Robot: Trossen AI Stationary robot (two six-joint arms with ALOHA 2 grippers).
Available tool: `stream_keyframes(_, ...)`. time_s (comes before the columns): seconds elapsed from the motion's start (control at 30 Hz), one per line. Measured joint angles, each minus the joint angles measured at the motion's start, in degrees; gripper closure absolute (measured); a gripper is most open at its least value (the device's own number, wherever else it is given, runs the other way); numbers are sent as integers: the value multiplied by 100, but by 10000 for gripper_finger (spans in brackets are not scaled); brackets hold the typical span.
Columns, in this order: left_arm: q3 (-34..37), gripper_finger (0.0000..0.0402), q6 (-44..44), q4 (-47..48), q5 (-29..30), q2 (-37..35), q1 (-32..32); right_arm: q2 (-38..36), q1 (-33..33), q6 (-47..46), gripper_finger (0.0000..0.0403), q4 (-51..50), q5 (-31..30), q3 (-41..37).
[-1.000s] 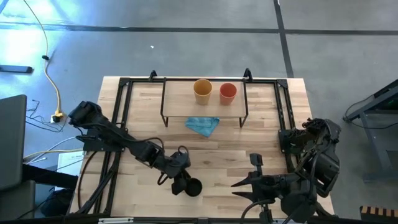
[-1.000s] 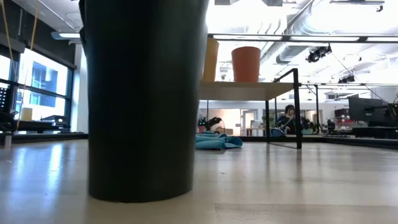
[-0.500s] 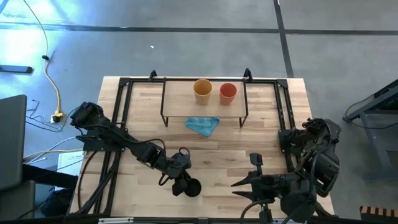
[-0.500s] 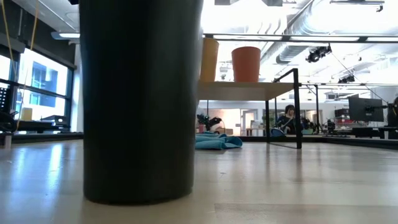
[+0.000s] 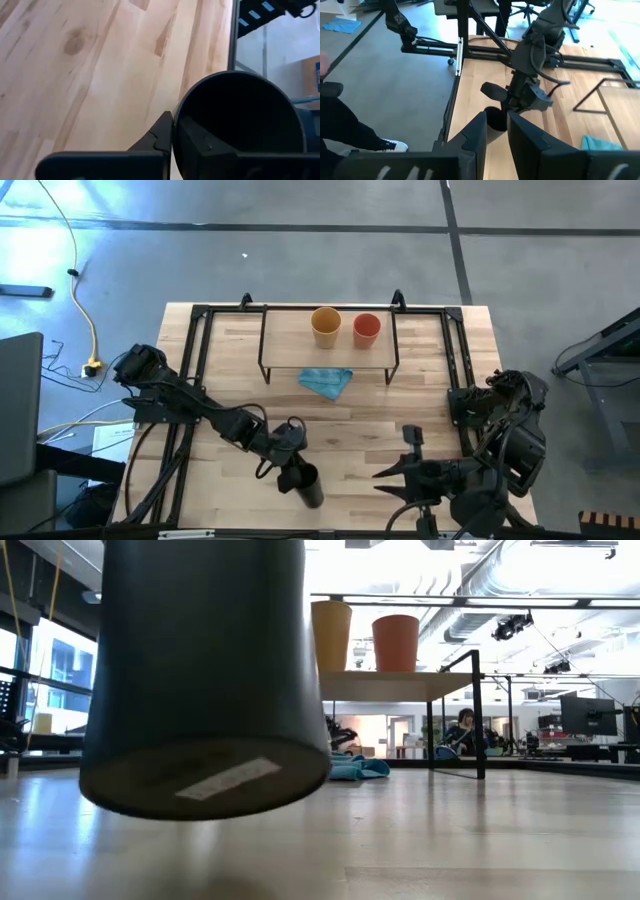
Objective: Stack small to large cups/mugs on shelf
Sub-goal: Put the black cup on the shelf
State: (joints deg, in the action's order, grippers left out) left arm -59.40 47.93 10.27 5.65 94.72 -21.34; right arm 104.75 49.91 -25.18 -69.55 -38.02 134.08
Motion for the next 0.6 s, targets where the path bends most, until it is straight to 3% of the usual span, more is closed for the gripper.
stream_keyframes(0.23, -198, 400, -43, 771, 3, -2, 6, 46, 0, -420, 334, -342, -223, 0)
stream_keyframes(0.6, -1508, 401, -1133, 2910, 64, -13, 514, 131, 38, -504, 334, -549, -544, -1)
